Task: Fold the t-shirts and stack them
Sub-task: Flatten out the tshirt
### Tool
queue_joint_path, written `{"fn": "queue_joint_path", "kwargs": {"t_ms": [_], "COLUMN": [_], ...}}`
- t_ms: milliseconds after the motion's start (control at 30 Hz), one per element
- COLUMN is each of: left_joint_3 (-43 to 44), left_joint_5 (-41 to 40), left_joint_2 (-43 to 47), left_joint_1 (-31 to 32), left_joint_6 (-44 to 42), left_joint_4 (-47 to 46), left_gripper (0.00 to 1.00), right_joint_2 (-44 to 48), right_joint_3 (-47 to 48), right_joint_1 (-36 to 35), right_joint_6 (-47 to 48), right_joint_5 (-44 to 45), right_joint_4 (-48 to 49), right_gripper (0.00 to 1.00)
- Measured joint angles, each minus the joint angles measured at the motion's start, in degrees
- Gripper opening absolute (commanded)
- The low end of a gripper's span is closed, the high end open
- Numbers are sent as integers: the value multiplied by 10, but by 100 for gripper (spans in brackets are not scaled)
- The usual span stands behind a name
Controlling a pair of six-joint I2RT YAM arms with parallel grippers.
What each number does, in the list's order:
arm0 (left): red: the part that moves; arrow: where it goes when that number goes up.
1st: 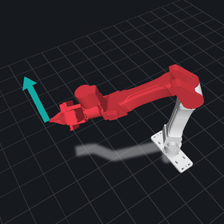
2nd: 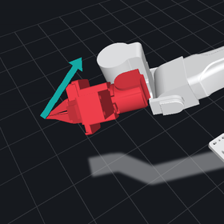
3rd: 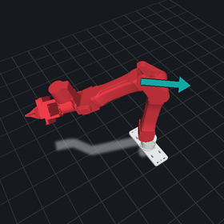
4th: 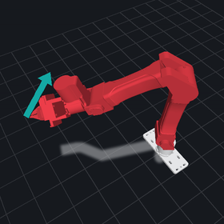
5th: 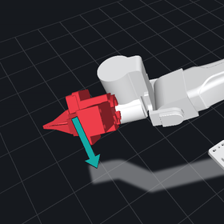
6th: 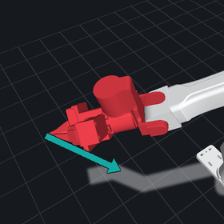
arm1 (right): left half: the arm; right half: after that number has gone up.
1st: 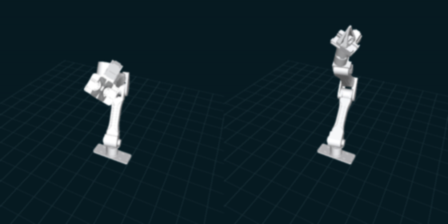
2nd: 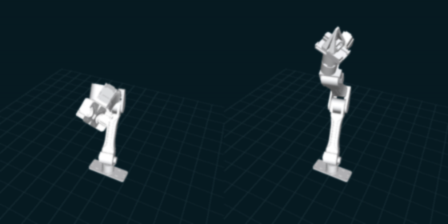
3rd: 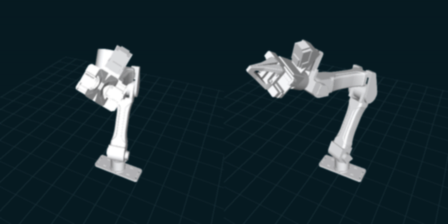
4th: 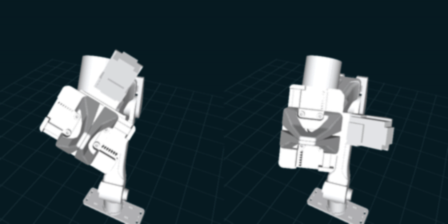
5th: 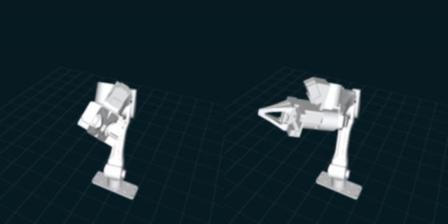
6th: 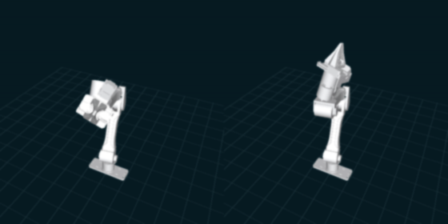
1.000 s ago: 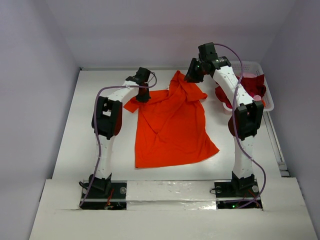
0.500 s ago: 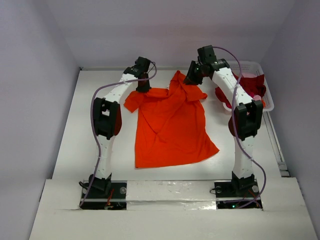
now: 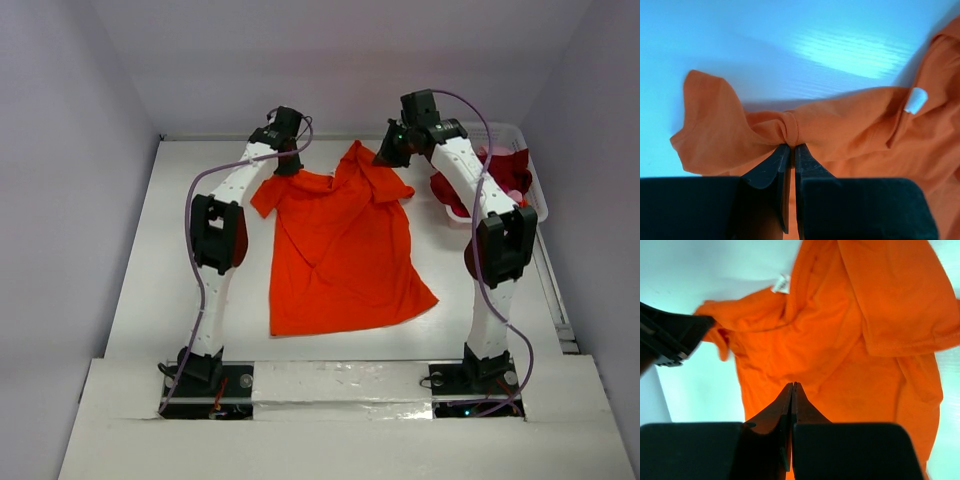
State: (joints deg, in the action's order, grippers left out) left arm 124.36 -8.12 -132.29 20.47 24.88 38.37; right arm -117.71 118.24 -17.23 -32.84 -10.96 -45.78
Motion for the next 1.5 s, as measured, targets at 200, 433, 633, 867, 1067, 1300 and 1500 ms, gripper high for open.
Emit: {"fn": "queue_joint_path", "kwargs": {"t_ms": [200, 433, 633, 867, 1067, 1300, 1500], "left_joint_3": [0, 0, -2, -2, -2, -2, -1], "left_joint_5": [-14, -39, -56, -55, -52, -45, -42], "left_joint_2": [-16, -20, -20, -26, -37, -40, -41], "left_joint_1": [-5, -12, -15, -23, -26, -30, -30], "left_joint_6": [11, 31, 47, 63, 71, 72, 73], "left_joint_4": [10, 9, 9, 3, 2, 2, 2], "left_gripper": [0, 0, 0, 0, 0, 0, 0], "right_joint_2": [6, 7, 12, 52, 65, 61, 82], "right_joint_3": [-64, -65, -70, -123, -235, -354, -415], "right_joint_1": [0, 0, 0, -5, -27, -70, -91], "right_joint_6": [-2, -2, -2, -4, -16, -27, -28], "right_joint_5": [1, 0, -5, -6, -6, -9, -11], "right_joint_4": [8, 13, 18, 46, 83, 96, 110], "right_gripper": [0, 0, 0, 0, 0, 0, 0]}}
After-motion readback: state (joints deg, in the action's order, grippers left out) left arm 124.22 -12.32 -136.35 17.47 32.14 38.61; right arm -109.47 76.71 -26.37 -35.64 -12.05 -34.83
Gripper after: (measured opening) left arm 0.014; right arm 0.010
